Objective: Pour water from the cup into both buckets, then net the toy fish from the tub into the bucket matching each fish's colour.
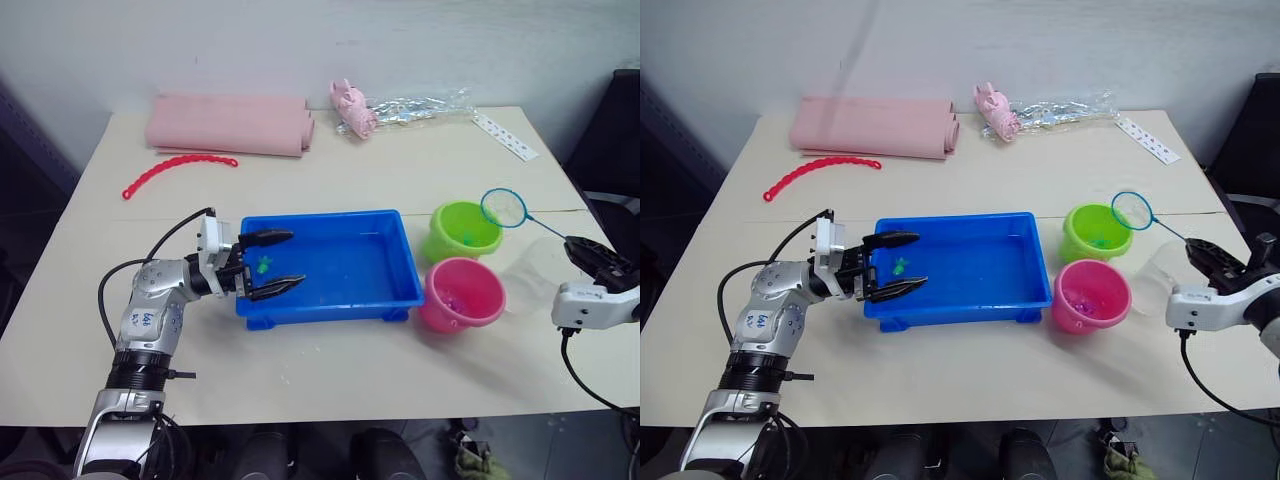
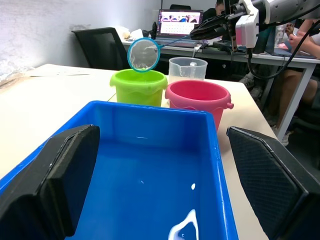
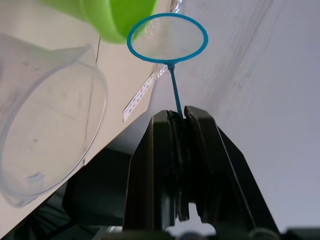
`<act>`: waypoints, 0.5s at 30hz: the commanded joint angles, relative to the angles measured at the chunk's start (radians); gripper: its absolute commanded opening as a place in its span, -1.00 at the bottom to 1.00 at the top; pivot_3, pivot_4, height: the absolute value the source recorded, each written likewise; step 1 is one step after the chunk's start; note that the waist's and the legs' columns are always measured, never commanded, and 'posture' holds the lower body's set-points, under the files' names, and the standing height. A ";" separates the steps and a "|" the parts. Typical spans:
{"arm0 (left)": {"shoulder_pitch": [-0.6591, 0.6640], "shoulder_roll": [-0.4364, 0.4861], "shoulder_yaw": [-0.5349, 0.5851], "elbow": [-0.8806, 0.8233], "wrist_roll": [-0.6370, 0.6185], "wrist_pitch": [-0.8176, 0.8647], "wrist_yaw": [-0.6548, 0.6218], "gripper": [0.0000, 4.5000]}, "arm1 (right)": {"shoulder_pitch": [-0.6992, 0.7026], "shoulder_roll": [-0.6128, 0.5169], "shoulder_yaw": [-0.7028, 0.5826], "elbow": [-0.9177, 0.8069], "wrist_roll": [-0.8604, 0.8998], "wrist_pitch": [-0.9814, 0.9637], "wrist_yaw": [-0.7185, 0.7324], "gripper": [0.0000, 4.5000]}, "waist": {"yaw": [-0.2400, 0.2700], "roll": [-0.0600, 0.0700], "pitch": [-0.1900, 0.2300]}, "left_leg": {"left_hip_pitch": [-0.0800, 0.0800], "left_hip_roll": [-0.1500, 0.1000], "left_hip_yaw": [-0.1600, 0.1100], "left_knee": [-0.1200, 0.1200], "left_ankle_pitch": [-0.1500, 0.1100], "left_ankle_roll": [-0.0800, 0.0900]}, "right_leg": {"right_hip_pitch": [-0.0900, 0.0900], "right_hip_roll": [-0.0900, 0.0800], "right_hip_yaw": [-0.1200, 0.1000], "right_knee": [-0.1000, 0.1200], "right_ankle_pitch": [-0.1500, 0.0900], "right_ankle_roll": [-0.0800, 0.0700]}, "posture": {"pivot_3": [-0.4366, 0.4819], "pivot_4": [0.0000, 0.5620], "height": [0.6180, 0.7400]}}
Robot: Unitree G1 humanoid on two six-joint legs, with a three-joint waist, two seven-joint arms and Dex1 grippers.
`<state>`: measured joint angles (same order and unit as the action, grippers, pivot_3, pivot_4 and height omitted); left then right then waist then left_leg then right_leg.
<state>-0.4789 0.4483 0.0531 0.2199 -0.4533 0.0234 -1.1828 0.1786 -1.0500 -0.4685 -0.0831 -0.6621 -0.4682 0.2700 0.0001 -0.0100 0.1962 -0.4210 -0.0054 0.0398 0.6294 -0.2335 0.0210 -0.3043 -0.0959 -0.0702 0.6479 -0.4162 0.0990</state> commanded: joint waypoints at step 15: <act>0.171 0.215 0.217 -0.085 -0.087 0.102 0.012 0.98 | -0.468 0.100 0.386 -0.416 1.238 1.185 0.521 -1.00 | -0.004 0.000 0.000 | 0.000 0.001 -0.002 0.001 0.000 0.001 | 0.000 -0.001 0.000 0.003 0.000 0.000 | -0.05 -0.47 1.00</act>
<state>-0.3192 0.6457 0.2307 0.1845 -0.5128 0.1161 -1.1831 -0.2582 -0.9560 -0.1201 -0.4558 0.5427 0.6641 0.7741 -0.0042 -0.0101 0.1964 -0.4210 -0.0040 0.0373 0.6303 -0.2341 0.0219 -0.3042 -0.0968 -0.0702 0.6486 -0.4161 0.0988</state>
